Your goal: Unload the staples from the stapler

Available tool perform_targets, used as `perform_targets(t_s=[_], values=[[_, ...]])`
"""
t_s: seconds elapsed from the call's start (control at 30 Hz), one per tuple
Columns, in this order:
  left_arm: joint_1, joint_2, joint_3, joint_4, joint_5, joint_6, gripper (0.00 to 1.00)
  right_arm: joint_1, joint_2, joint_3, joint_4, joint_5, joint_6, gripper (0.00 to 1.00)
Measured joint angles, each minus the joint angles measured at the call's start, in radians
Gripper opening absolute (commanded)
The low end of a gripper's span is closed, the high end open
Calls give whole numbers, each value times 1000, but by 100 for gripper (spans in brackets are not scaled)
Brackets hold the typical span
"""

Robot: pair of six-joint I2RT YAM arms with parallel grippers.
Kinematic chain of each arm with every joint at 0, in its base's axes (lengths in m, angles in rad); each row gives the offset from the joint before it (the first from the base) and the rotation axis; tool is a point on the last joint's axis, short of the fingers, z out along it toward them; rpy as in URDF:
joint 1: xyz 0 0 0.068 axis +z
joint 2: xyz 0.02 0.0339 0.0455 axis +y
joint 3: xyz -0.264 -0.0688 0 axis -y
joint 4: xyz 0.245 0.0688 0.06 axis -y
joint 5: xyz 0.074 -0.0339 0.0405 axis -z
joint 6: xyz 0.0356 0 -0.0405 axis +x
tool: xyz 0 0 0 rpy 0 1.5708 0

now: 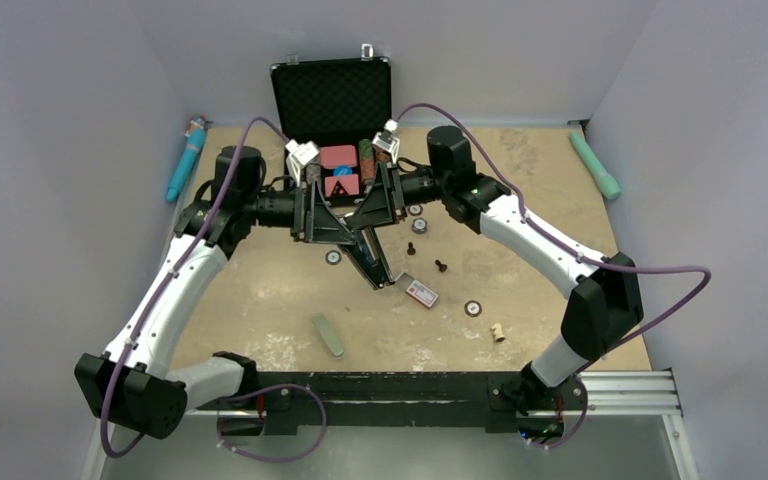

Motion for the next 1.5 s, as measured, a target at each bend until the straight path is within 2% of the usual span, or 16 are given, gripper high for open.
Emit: perform_targets(t_s=[0.17, 0.3, 0.4, 0.47, 0.7, 1.0, 1.5], values=[[0, 0, -14, 99, 5, -58, 57, 0, 0, 0, 0, 0, 0, 0], [0, 8, -16, 140, 11, -85, 45, 2, 0, 0, 0, -2, 0, 0], [5, 13, -18, 146, 12, -99, 24, 2, 0, 9, 2, -7, -1, 0], [8, 13, -22, 149, 12, -120, 0, 2, 2, 14, 6, -4, -21, 0], [12, -10, -95, 183, -45, -153, 0, -4, 37, 15, -22, 3, -38, 0], [12, -153, -425, 410, -216, -469, 0, -80, 45, -85, -97, 104, -14, 0], [11, -333, -716, 553, -384, -788, 0, -85, 101, -125, -203, 282, 65, 0]])
